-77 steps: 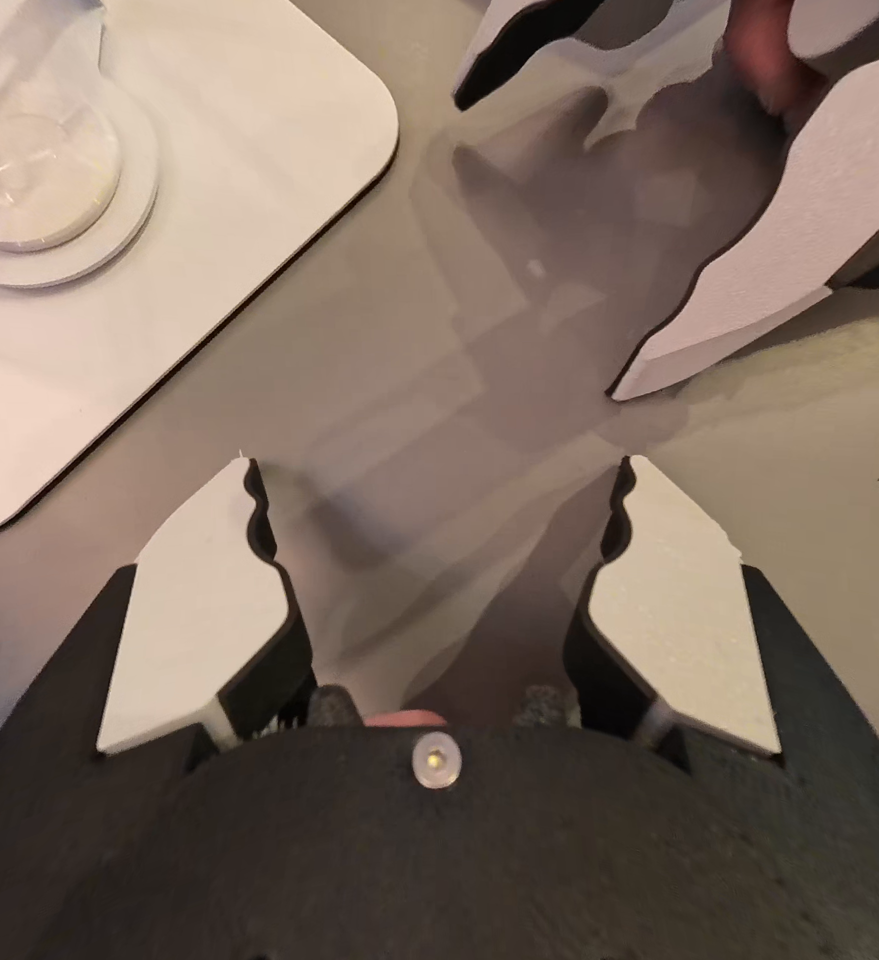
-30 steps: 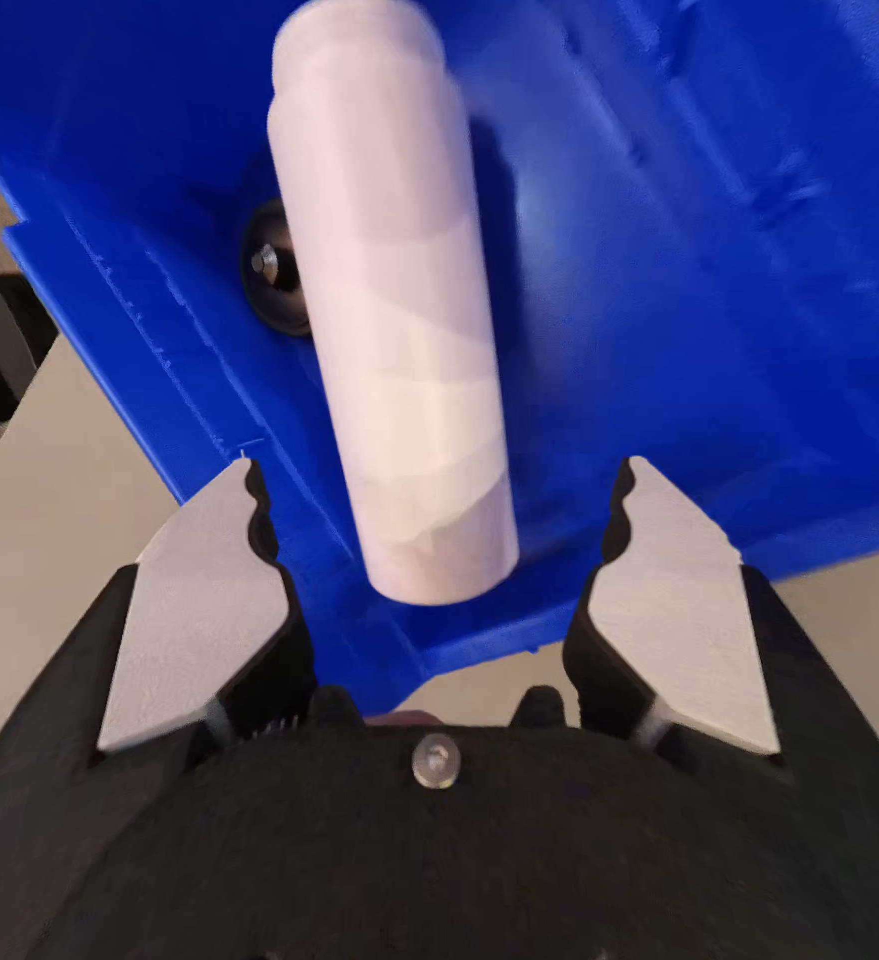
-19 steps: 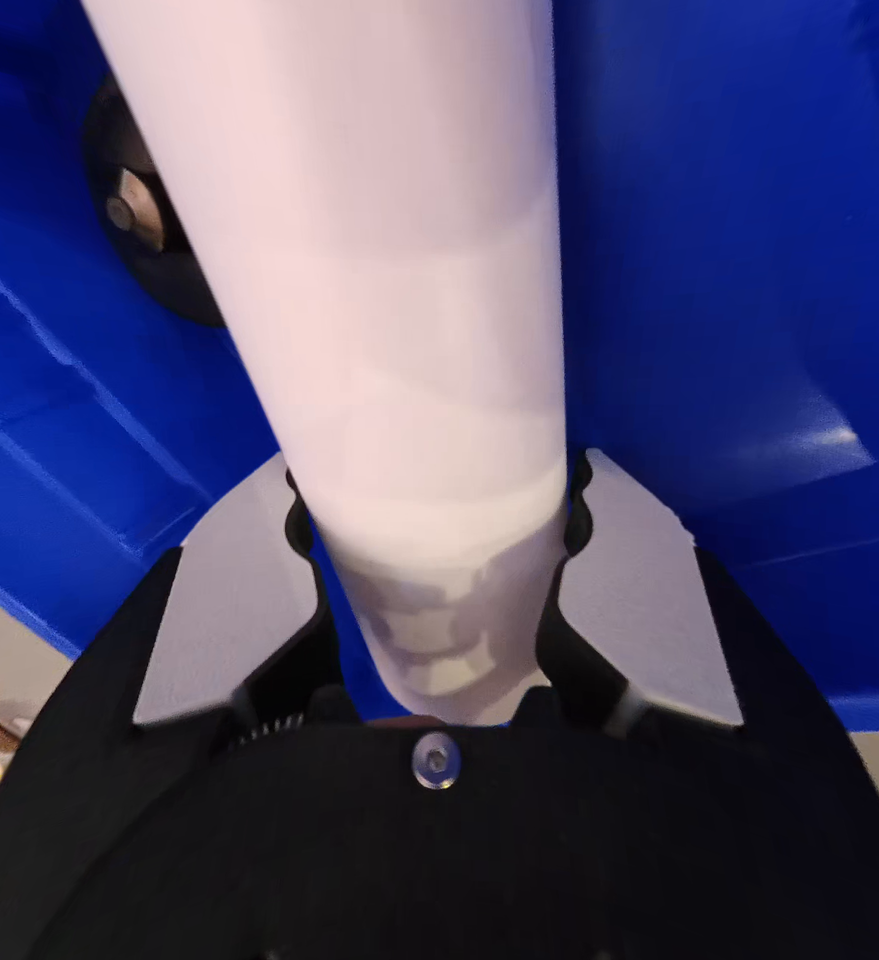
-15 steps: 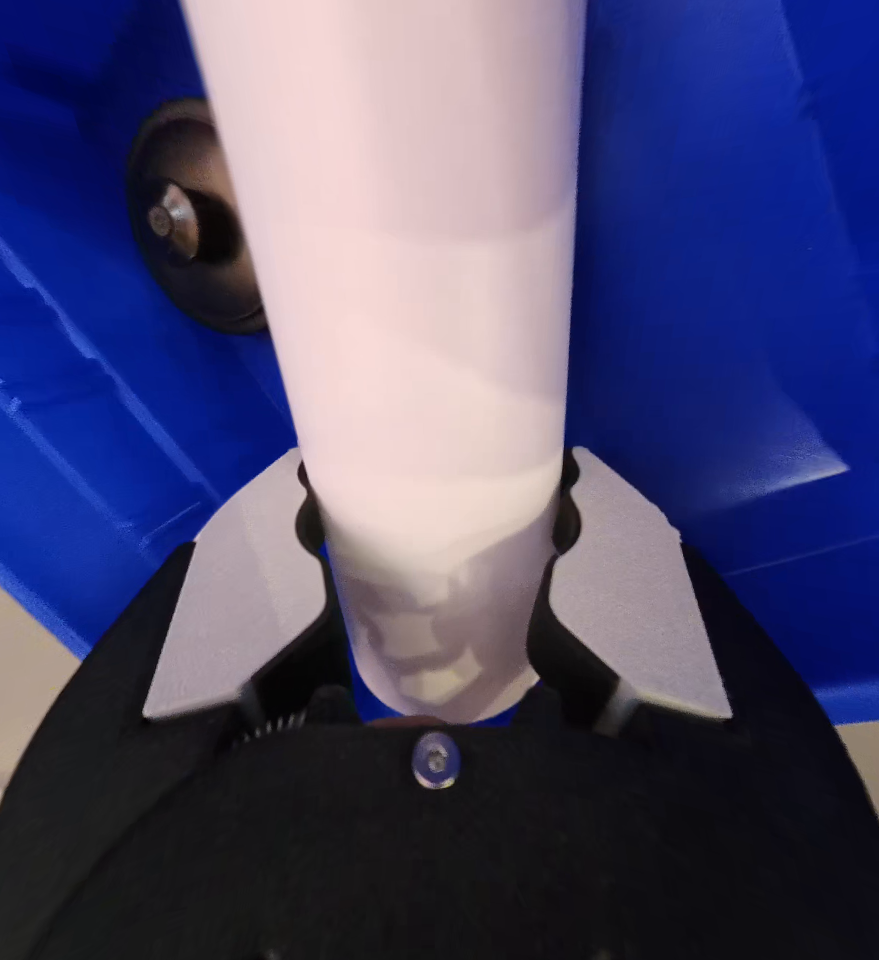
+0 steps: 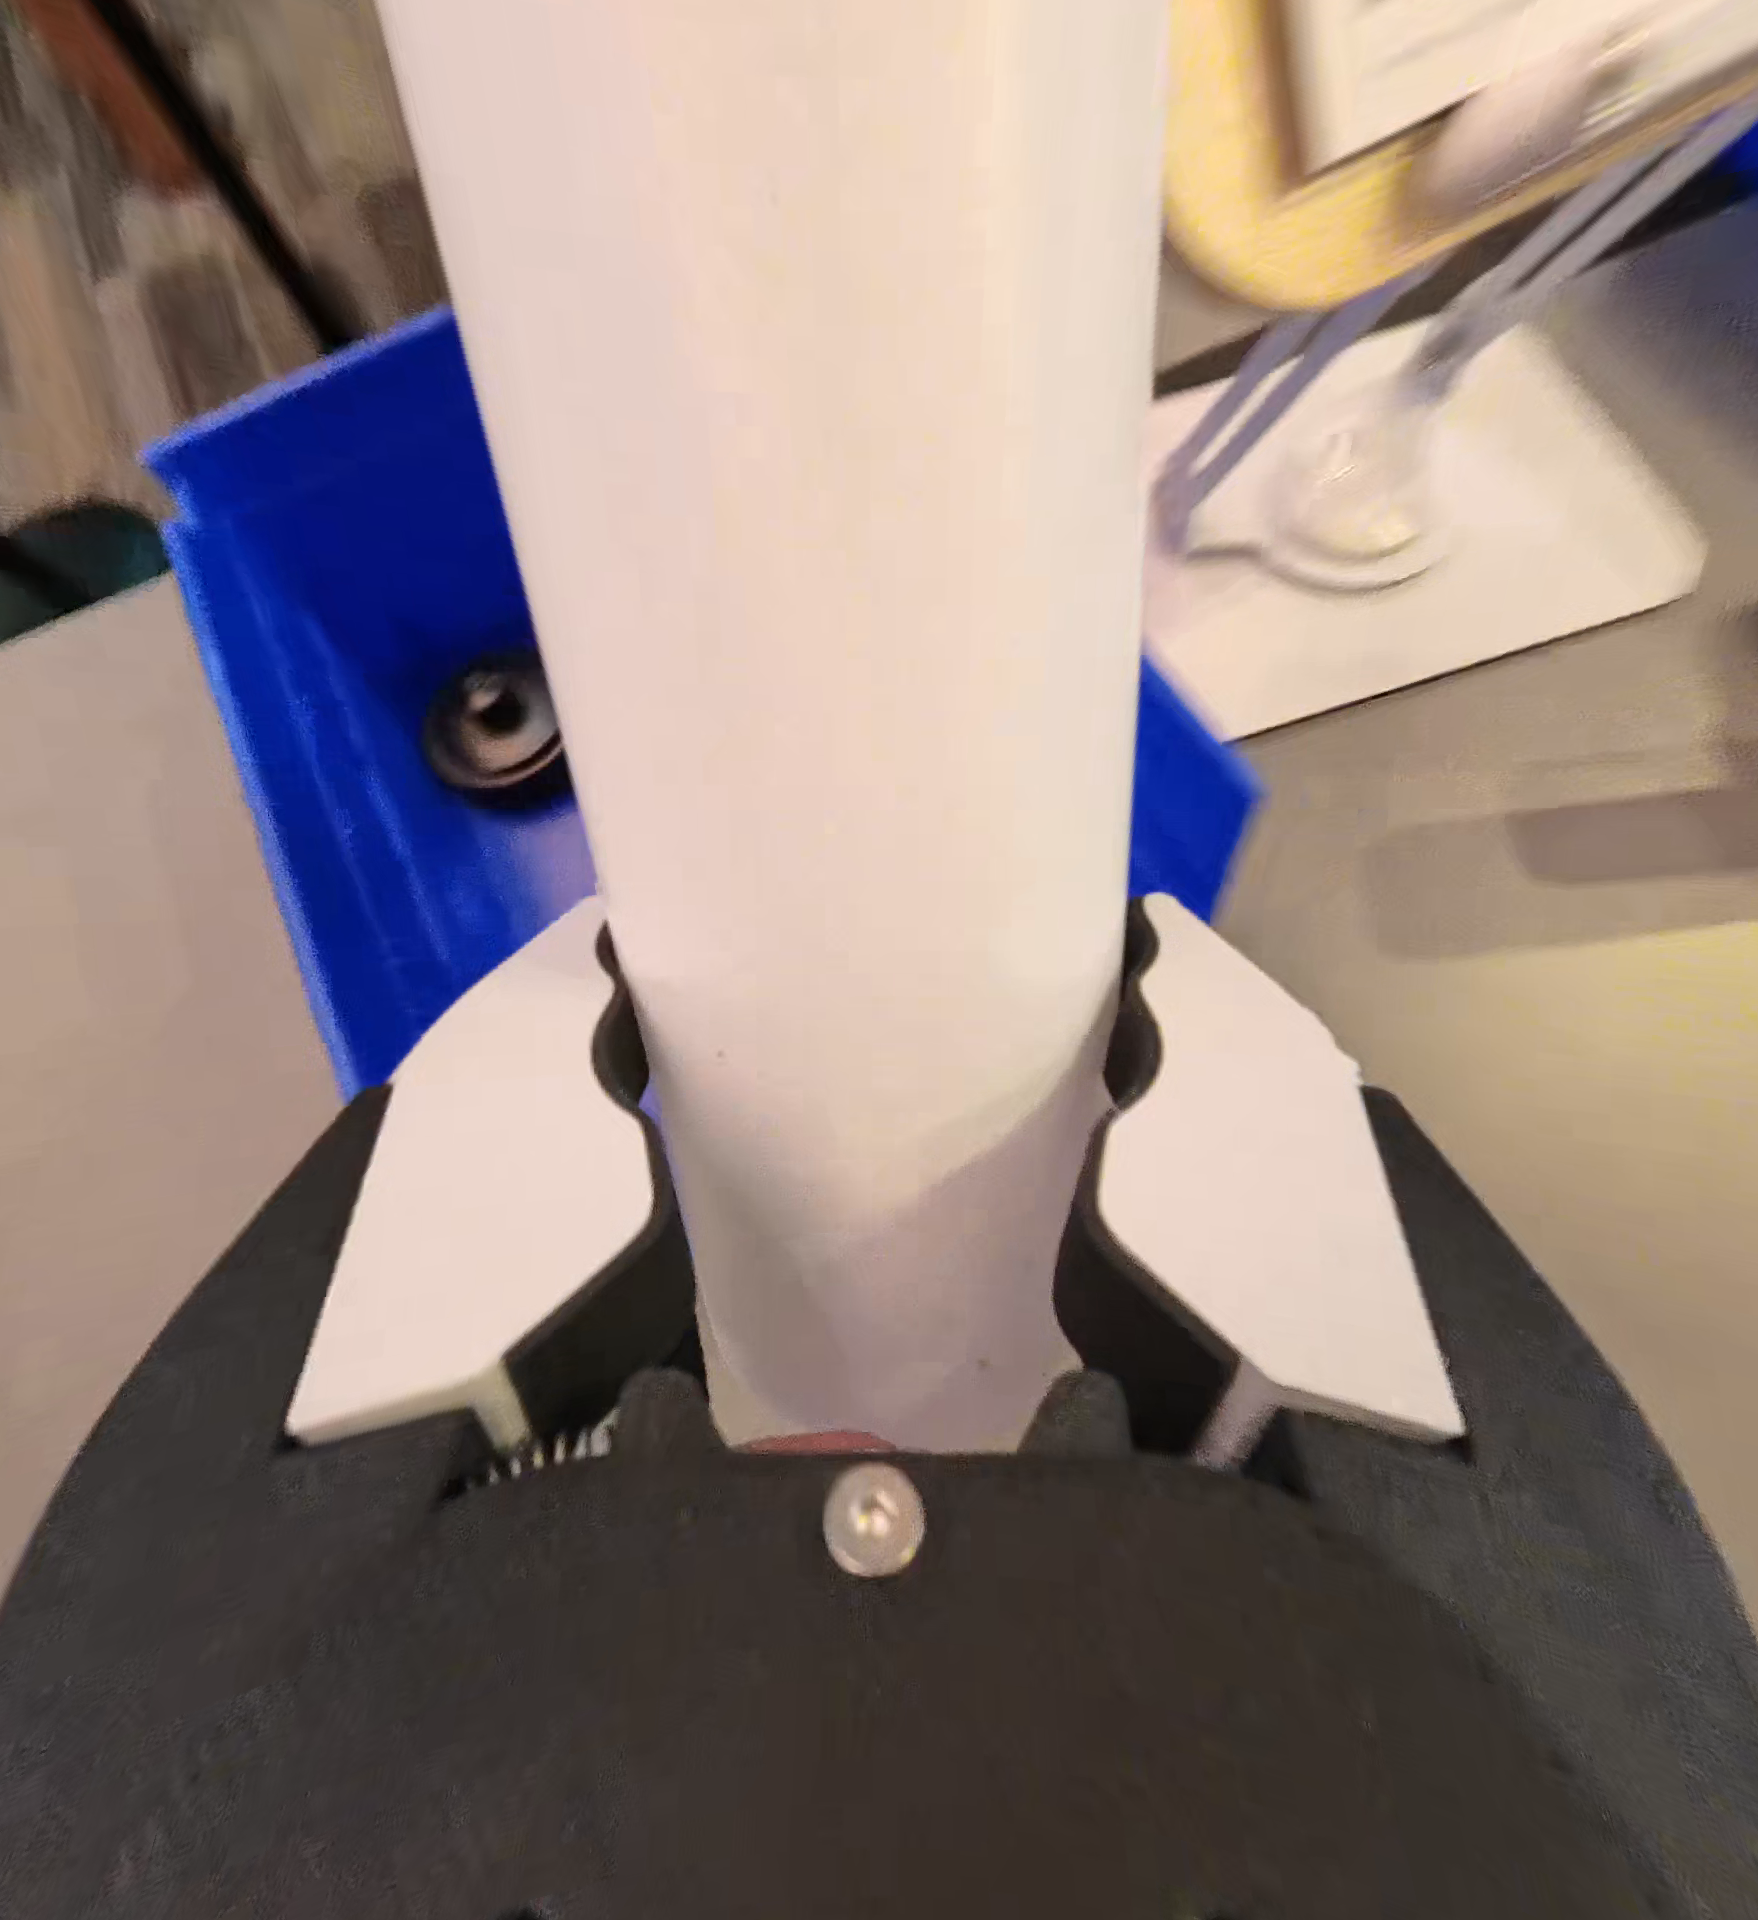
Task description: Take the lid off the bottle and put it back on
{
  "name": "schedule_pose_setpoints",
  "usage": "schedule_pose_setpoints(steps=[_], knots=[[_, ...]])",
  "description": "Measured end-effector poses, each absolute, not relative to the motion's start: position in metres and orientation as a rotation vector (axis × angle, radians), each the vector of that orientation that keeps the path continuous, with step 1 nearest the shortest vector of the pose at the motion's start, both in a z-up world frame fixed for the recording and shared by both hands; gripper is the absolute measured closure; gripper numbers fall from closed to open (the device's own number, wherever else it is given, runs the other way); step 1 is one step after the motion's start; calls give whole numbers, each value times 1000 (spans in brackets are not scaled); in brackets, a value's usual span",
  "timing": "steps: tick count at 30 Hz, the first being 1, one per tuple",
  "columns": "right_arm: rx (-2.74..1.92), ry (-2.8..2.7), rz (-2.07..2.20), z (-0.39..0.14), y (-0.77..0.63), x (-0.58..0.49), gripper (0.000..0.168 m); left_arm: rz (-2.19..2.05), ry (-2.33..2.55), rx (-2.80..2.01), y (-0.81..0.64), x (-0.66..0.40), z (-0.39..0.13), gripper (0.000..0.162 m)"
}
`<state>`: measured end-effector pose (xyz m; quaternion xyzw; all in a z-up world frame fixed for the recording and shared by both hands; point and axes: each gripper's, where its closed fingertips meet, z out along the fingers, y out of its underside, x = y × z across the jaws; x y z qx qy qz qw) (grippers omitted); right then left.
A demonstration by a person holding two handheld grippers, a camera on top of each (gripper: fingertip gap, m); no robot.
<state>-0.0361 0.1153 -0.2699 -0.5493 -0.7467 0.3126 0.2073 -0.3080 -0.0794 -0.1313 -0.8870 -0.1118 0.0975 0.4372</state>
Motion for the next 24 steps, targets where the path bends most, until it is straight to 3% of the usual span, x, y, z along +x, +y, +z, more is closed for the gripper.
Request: schedule_pose_setpoints(steps=[4,9,14,18,22,24], knots=[[-1476,-2021,1076,-246,100,-39,51,164,-57,-1992,-67,-232,-104,74],[-1236,-1887,1436,-179,61,-35,50,-51,179,-1778,-26,-125,-99,74],[-1018,-1735,1697,-121,31,-22,43,-262,330,-1757,19,-48,-132,74],[-998,-1666,1799,-107,27,-17,39,-331,455,-1773,42,2,-160,74],[-967,-1702,1832,-109,21,-11,65,-349,501,-1789,58,30,-181,74],[-978,-1748,1764,-116,21,-12,65,-378,489,-1809,61,34,-189,74]])
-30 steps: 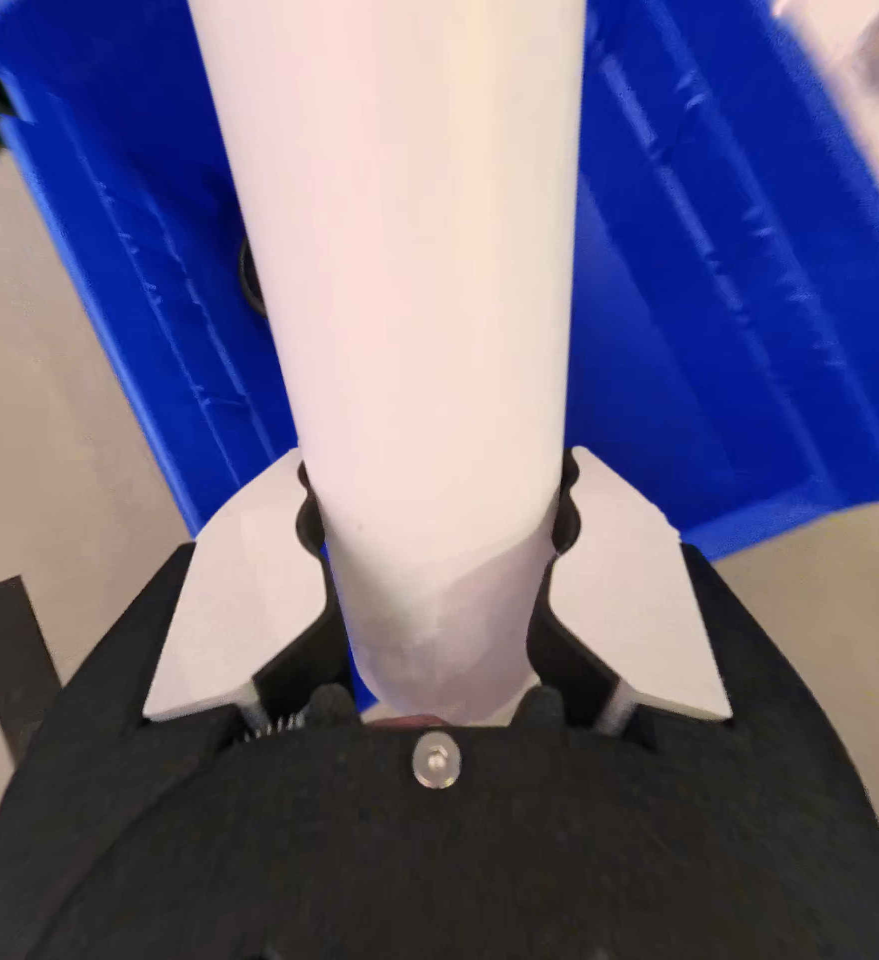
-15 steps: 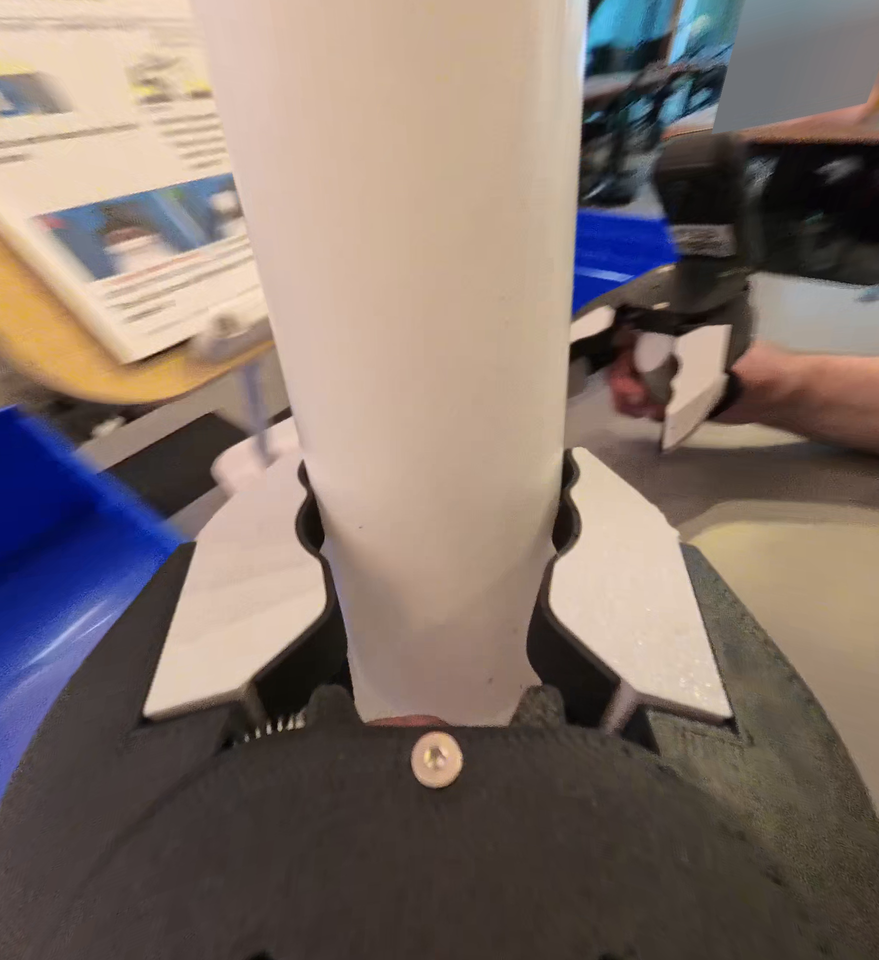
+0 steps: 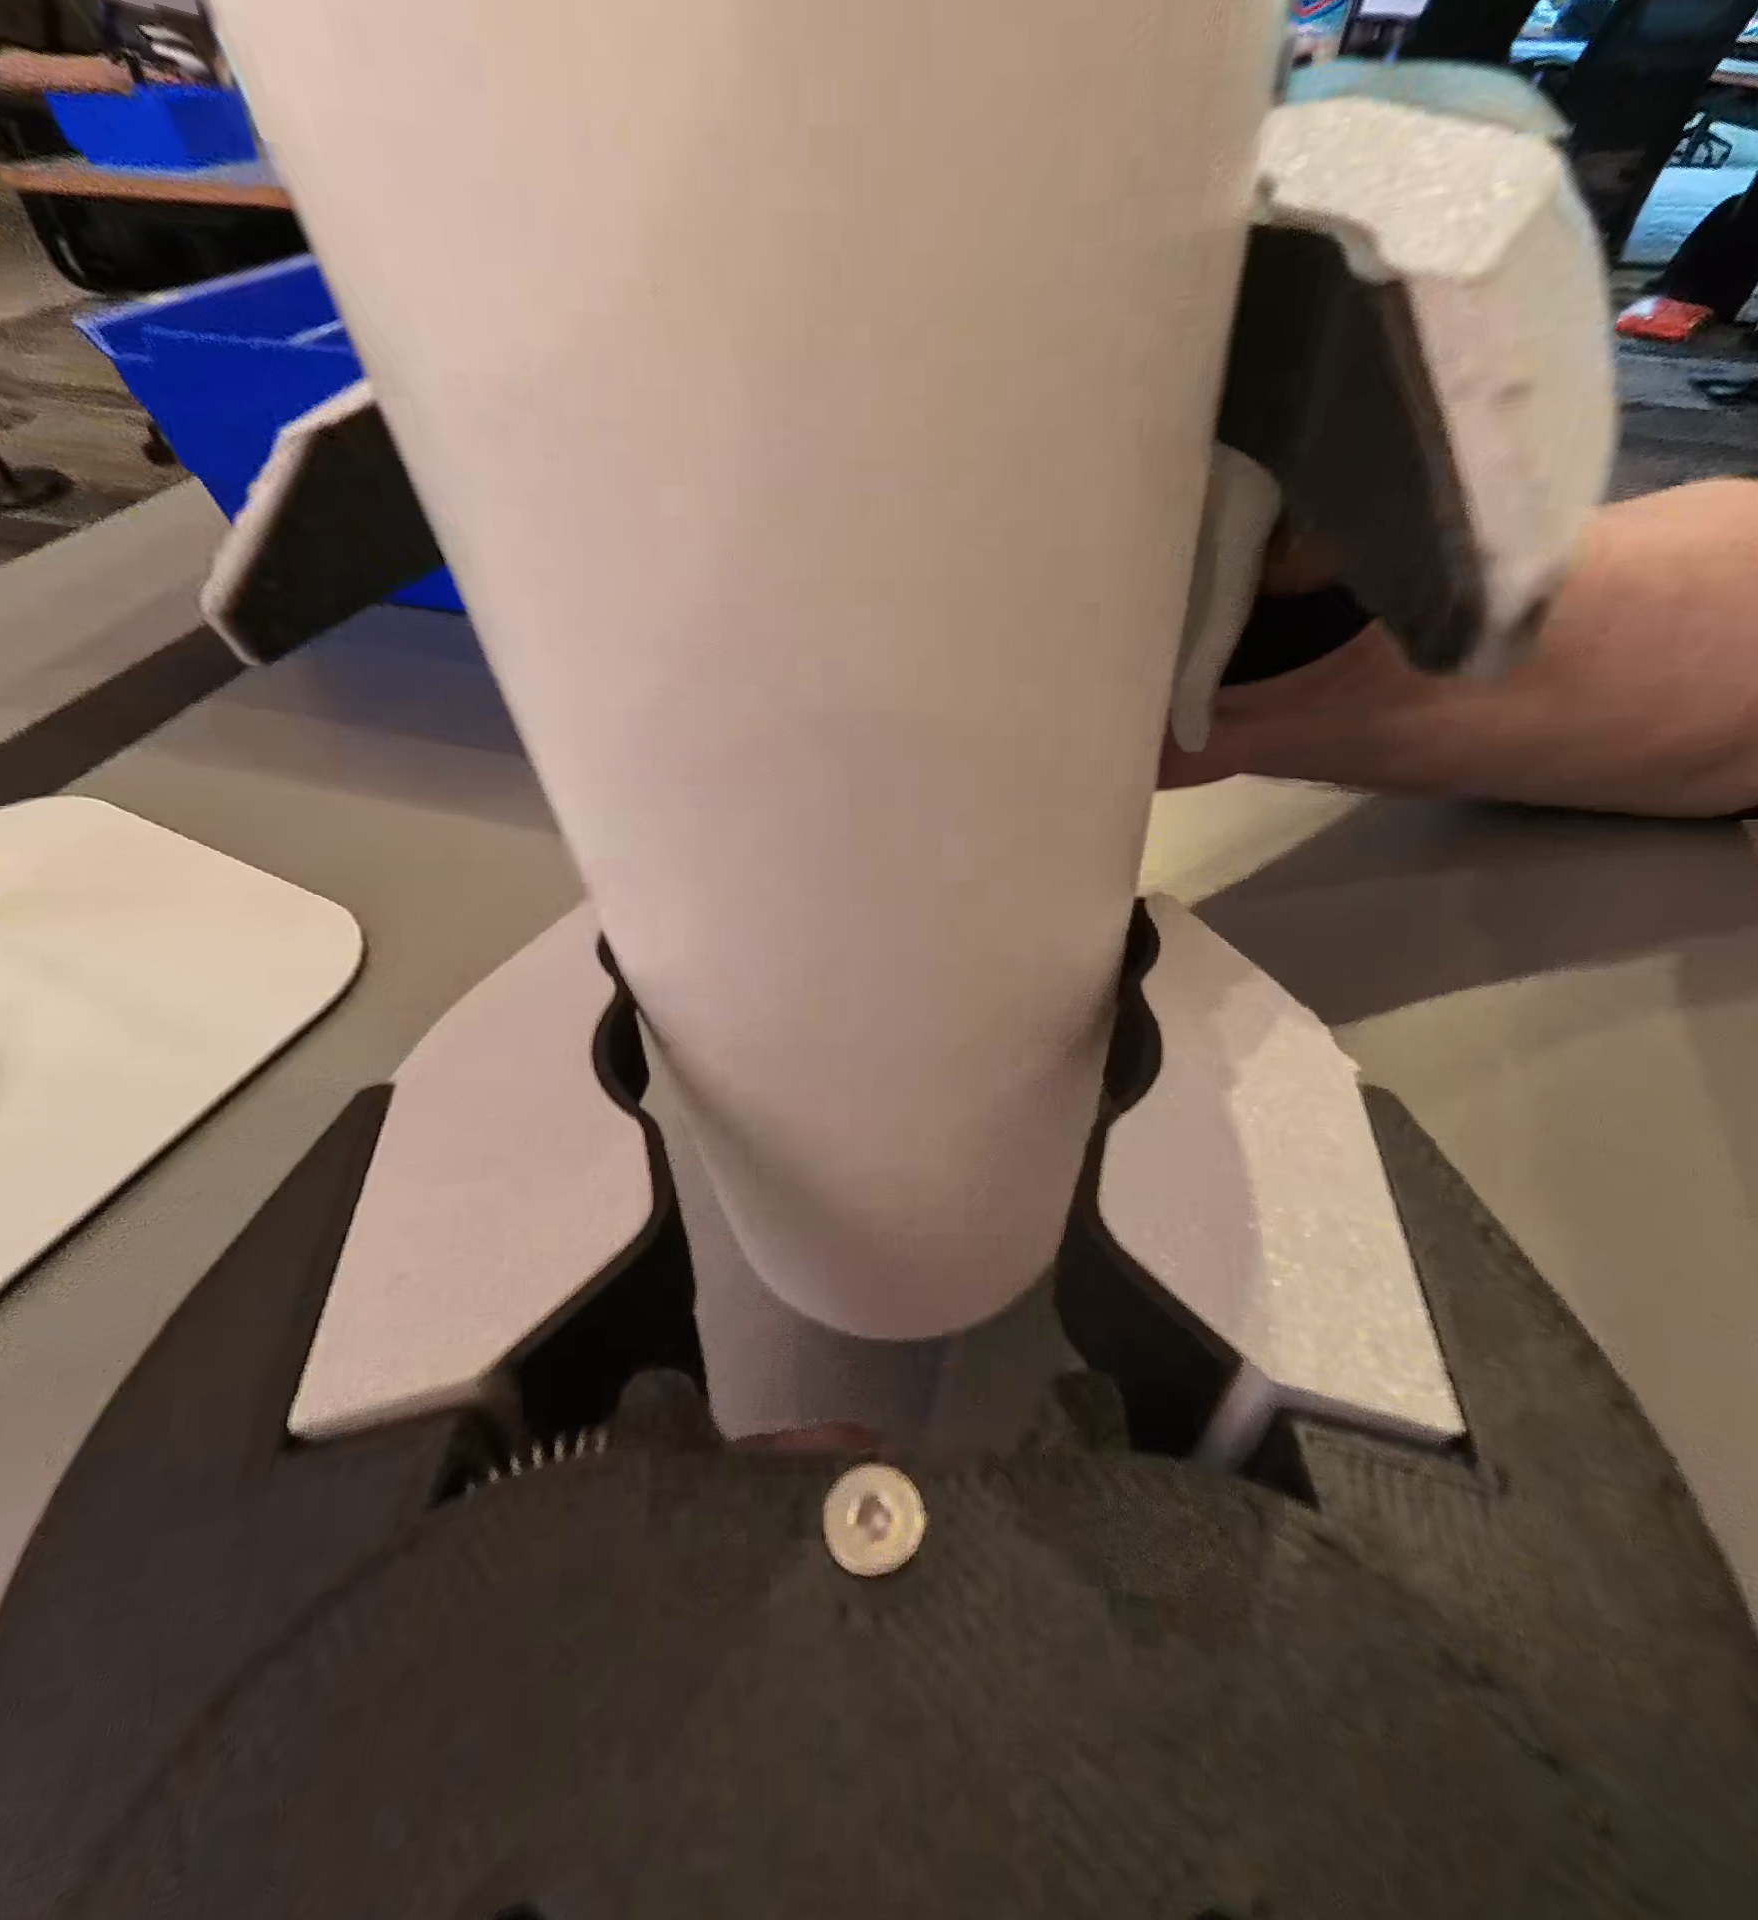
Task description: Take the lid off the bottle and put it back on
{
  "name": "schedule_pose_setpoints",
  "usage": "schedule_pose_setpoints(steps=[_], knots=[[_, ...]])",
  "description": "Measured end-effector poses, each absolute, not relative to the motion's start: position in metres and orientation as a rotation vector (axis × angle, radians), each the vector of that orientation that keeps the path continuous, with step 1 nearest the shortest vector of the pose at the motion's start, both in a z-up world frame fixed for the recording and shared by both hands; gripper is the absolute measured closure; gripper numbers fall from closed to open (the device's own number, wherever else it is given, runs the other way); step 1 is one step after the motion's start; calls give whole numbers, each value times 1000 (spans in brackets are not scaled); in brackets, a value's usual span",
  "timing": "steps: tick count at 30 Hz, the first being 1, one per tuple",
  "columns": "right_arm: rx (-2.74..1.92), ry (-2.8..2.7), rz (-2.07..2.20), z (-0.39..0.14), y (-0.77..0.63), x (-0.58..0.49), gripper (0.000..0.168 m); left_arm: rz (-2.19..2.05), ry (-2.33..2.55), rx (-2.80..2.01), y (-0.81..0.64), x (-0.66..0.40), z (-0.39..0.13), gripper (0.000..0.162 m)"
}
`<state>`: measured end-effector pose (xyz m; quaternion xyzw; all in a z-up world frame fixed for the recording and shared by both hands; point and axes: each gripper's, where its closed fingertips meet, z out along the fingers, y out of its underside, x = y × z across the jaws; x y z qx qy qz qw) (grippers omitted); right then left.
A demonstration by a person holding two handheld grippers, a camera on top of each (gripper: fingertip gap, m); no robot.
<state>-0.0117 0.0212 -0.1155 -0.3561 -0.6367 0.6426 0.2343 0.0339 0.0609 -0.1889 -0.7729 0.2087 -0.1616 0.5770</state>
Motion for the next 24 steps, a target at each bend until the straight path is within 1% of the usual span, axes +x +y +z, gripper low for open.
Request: schedule_pose_setpoints(steps=[4,8,12,16,18,21,24], knots=[[-947,-1799,1683,-122,17,-12,65,-355,523,-1854,59,35,-197,74],[-945,-1772,1664,-128,26,-15,66,-316,487,-1848,44,11,-184,71],[-926,-1794,1603,-142,31,-18,65,-119,382,-1806,16,-55,-145,75],[-890,-1787,1632,-141,28,-16,65,228,302,-1853,-10,-150,-103,77],[-873,-1778,1656,-140,27,-16,65,370,287,-1921,-14,-196,-93,74],[-871,-1775,1692,-141,27,-15,64,523,289,-2056,-8,-263,-100,69],[-883,-1796,1674,-148,27,-16,65,590,363,-2262,3,-320,-130,64]])
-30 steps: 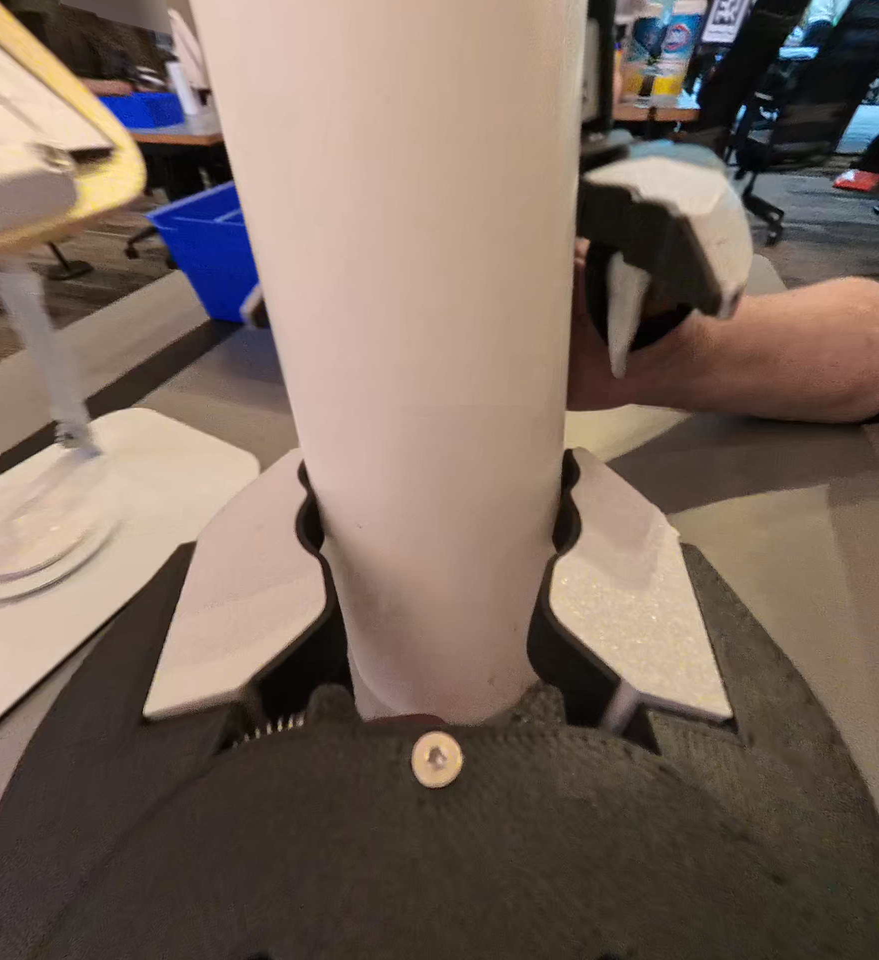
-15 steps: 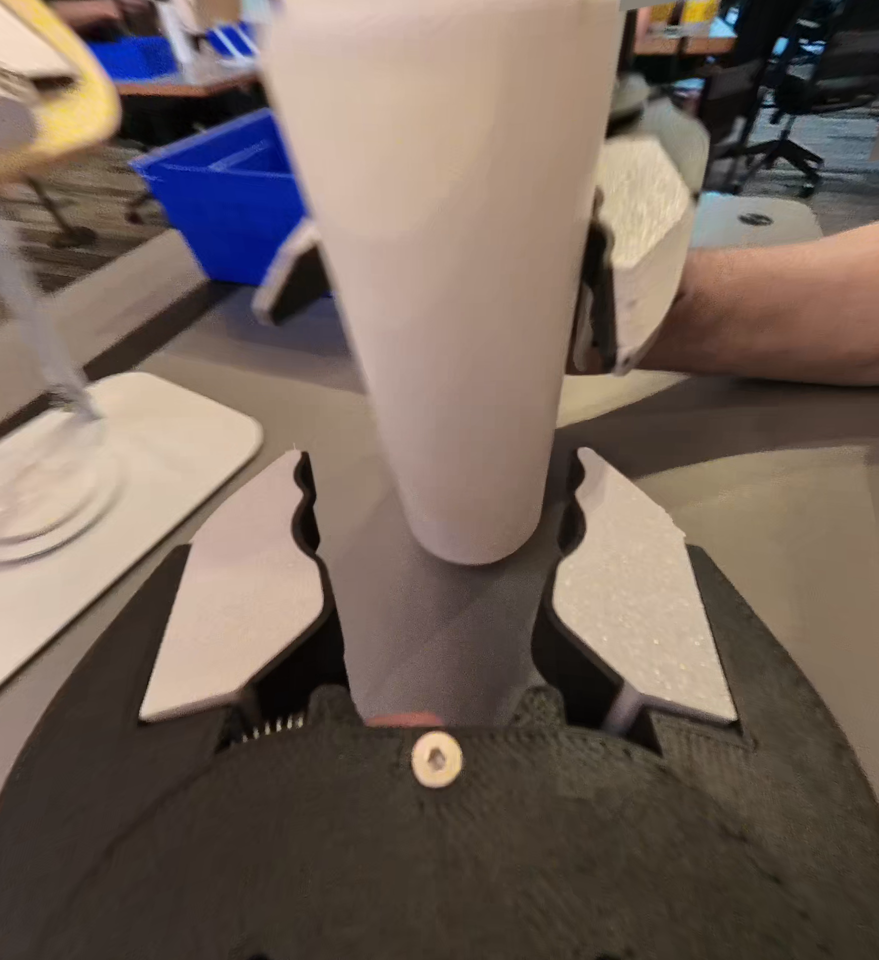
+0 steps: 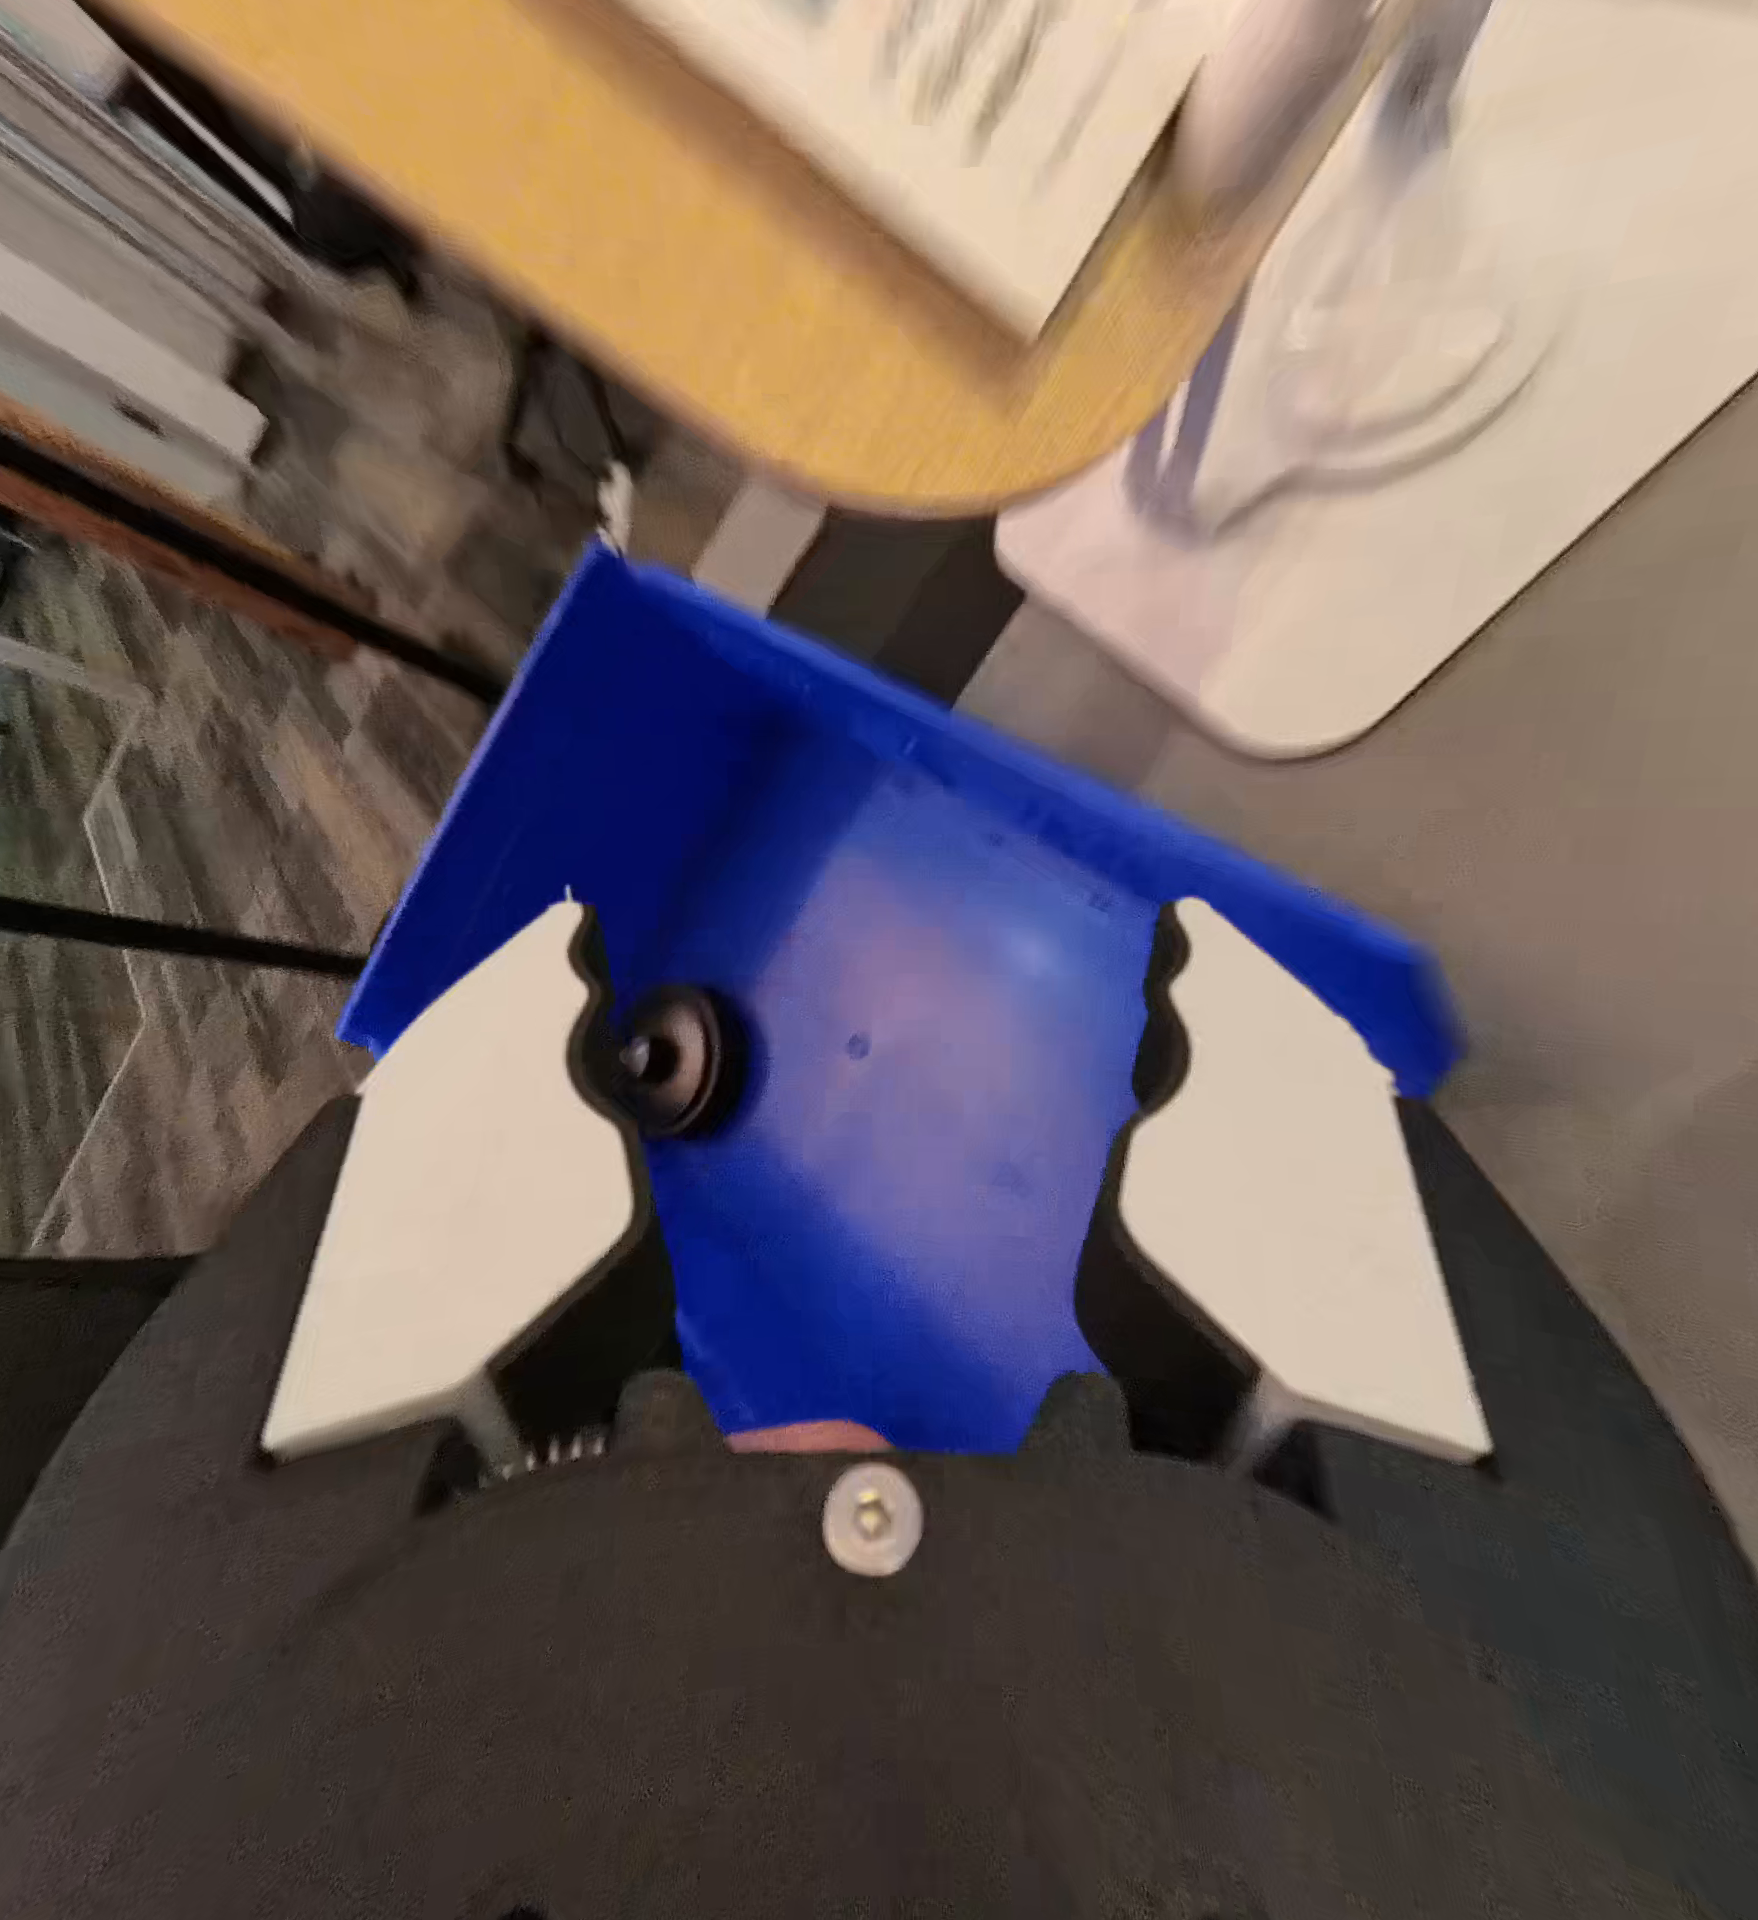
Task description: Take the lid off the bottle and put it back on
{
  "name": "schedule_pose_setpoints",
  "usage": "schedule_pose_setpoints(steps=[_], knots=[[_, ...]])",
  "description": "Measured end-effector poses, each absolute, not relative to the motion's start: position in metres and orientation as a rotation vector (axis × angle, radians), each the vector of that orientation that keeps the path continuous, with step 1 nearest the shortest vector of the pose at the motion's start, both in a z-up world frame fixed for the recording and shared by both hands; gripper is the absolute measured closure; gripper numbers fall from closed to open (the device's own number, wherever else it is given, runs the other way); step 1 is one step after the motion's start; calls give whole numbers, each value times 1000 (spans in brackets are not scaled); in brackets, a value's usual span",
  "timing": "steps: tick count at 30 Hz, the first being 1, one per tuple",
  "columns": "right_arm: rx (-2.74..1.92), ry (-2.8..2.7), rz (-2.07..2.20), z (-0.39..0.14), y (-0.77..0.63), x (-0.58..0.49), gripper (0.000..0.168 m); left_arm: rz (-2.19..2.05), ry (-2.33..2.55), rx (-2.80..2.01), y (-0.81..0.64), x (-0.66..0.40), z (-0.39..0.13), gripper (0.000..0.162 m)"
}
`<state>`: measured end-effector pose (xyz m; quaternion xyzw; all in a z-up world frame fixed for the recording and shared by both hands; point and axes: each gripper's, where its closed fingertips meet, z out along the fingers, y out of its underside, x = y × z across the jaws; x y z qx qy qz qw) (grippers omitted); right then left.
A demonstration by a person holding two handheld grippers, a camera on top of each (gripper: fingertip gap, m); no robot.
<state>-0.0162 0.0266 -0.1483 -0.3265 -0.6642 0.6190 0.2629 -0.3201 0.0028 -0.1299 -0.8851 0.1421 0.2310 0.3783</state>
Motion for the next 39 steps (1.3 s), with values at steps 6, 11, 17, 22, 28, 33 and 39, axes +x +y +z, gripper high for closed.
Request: schedule_pose_setpoints(steps=[6,11,17,22,28,33,39], knots=[[-899,-1821,1684,-158,28,-17,66,673,596,-2662,9,-405,-180,58],[-918,-1836,1688,-165,30,-19,67,610,758,-2906,6,-442,-214,61],[-920,-1830,1719,-165,31,-18,67,532,816,-3071,7,-471,-237,70],[-922,-1833,1725,-166,31,-19,67,499,854,-3174,2,-490,-249,71],[-927,-1841,1722,-168,31,-19,67,361,807,-3298,-9,-499,-264,74],[-931,-1843,1731,-168,32,-20,67,294,843,-3335,-8,-493,-266,89],[-933,-1843,1734,-168,32,-20,67,284,802,-3299,-7,-488,-264,90]])
